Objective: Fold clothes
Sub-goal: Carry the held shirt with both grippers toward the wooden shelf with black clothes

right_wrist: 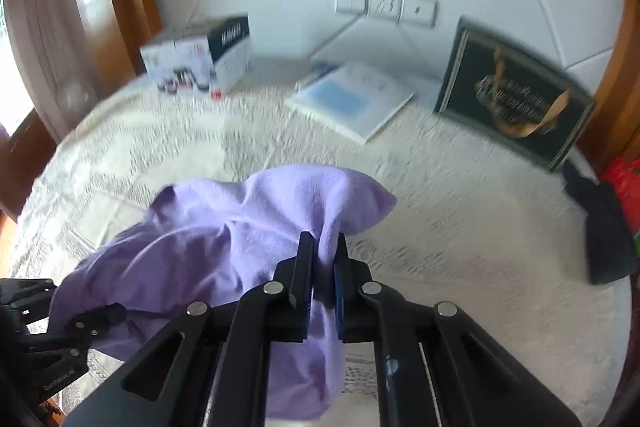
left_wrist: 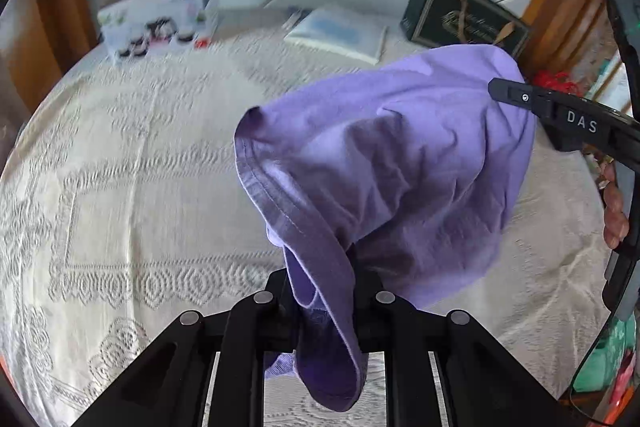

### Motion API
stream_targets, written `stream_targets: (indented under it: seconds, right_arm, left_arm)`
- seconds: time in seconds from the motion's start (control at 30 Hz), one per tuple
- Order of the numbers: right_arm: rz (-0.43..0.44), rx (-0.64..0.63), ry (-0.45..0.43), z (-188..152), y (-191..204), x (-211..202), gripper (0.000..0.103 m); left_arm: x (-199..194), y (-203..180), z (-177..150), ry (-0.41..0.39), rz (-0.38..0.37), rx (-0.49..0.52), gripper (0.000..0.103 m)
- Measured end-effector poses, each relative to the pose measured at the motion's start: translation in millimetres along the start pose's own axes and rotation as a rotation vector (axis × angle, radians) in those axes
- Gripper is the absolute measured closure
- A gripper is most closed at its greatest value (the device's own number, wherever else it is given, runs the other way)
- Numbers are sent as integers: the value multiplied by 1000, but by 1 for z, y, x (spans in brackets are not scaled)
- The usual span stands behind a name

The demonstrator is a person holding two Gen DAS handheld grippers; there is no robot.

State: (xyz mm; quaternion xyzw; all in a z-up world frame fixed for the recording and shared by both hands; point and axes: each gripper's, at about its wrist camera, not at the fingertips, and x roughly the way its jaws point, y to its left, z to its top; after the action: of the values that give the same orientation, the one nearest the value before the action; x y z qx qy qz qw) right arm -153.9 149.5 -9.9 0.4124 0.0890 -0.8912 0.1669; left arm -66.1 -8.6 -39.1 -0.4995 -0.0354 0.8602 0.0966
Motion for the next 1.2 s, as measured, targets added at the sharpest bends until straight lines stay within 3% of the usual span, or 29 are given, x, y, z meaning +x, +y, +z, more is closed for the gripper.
stream_targets:
  seconds: [0.27,0.53,0.7,0.9,1.2]
  right_arm:
    - [-123,34,-35,-6,-36,-49,95]
    - [-222,60,-69,-17,-104,-99,95]
    - [-237,57,-102,-24,-174,-130,95]
    - [-247,36,-81,-35,-270,-150,95]
    - [-290,97,-76,-46,-394,-165,95]
  left_arm:
    - [-12,-38,18,-24,-88,91,86]
    - [-17,-124,41,-55,-162,179,86]
    - [-10,-200,53,-73,-168,191,86]
    - [9,-301,74,-52,-183,186,86]
    - [43,-422,108,-35,-214,276,86]
